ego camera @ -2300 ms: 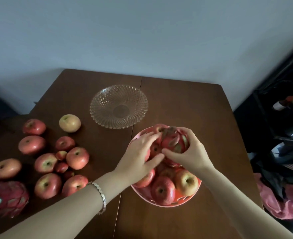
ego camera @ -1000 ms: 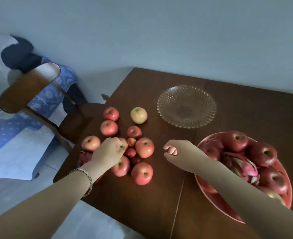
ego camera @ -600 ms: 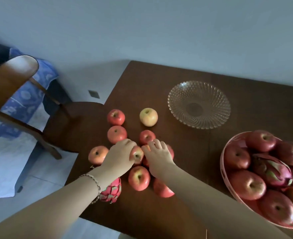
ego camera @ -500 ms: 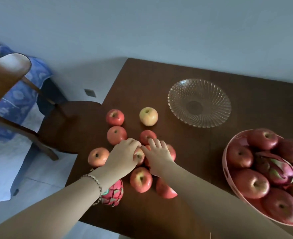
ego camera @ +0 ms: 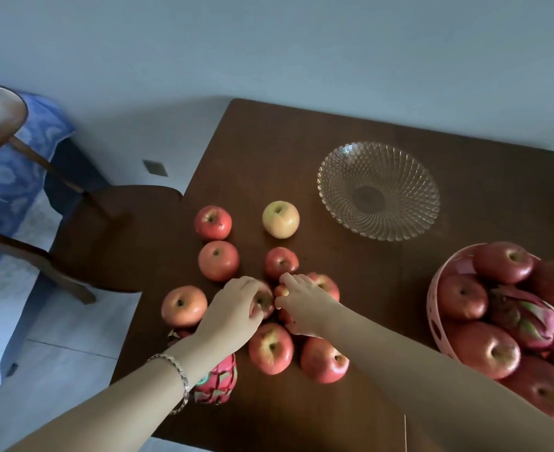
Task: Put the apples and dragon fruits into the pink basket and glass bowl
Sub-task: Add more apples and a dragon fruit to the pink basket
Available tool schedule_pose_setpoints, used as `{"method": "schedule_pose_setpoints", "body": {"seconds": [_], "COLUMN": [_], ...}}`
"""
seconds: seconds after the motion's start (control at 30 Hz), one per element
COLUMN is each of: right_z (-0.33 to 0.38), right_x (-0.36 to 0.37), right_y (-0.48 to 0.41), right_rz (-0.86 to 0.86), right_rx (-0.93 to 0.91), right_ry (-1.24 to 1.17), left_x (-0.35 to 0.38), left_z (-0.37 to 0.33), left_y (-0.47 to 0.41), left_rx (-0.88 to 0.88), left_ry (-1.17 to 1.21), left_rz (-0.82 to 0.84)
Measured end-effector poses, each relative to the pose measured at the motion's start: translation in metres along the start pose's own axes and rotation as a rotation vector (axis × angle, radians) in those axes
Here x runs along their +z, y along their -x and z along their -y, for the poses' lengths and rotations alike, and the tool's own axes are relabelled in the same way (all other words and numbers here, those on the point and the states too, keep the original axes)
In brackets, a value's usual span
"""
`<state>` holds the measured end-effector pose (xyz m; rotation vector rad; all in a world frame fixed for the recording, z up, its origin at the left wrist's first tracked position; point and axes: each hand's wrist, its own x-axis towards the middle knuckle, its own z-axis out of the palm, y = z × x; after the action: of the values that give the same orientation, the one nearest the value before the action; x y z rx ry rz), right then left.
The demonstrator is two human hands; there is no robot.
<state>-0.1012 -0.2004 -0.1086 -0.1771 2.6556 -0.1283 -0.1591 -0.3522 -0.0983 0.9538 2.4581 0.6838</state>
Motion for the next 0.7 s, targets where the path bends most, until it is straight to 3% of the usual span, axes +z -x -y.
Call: {"method": "schedule_pose_setpoints", "body": {"seconds": [0.2, 0.37, 0.5, 0.63, 0.7], "right_z": [0.007, 0.017, 0.008, -0.01, -0.023], "right_x": [-0.001, 0.014, 0.02, 0.004, 0.003], "right_y": [-0.007, -0.011, -0.011, 0.01, 0.021], "right_rz": [0.019, 0.079, 0.033, -0.209, -0.299], "right_rx": [-0.013, 0.186, 0.266, 0.255, 0.249], "right_ry": [0.179, 0.353, 0.308, -0.085, -0.476], "left_x": [0.002, 0.005, 0.005, 0.01, 0.019], "left_z": [0.003, 0.002, 0.0, -0.005, -0.007], "left_y": [0.001, 0.001, 0.0, -0.002, -0.006], "left_rx": [0.026, 0.029, 0.026, 0.048, 0.111], "left_ry": [0.004, -0.015, -0.056, -0.125, -0.17], "left_rz": [-0.004, -0.029, -0.023, -0.021, -0.03]}}
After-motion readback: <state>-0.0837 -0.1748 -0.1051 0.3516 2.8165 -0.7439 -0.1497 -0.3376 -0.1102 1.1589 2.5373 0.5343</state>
